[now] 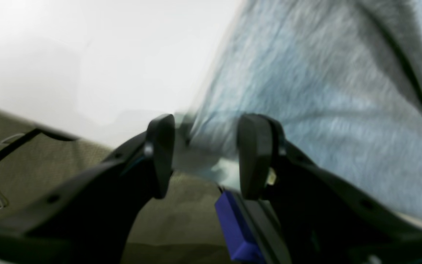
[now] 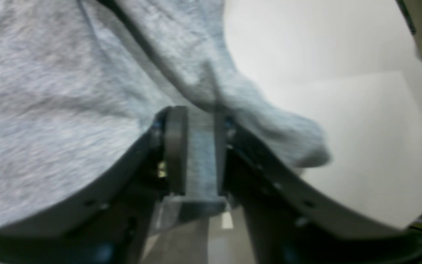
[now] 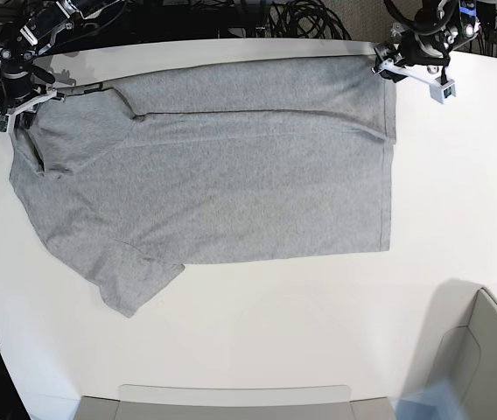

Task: Fold the T-shirt properly
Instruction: 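Regrasp the folded edge with both grippers and drag it back toward the robot, then move the right gripper to the sleeve and grasp it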

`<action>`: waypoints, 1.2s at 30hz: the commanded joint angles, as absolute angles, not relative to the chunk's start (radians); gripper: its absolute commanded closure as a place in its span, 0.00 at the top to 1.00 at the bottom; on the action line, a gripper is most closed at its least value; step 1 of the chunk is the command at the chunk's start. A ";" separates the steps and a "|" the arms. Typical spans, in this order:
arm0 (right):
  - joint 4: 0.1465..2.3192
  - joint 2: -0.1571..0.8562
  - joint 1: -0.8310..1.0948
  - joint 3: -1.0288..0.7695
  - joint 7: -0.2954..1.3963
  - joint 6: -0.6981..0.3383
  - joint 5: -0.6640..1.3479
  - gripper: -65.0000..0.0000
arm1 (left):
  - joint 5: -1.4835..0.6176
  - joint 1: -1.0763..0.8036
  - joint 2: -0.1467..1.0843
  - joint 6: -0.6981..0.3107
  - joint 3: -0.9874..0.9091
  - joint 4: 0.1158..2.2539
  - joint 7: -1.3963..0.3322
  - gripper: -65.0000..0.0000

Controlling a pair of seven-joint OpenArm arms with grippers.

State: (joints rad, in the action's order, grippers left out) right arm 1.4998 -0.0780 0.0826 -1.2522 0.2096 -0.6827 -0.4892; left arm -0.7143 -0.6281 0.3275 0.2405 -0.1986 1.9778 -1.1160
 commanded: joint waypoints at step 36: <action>0.944 0.021 -0.456 -0.750 0.180 -0.567 -0.591 0.36 | -0.961 -0.384 0.249 0.248 -0.392 2.028 -1.119 0.00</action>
State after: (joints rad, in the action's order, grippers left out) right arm 0.9184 0.0105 -0.4187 -0.7483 0.2047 -0.5682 -0.5976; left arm -0.9463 -0.3870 0.2398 0.2428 -0.3874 2.0125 -1.1221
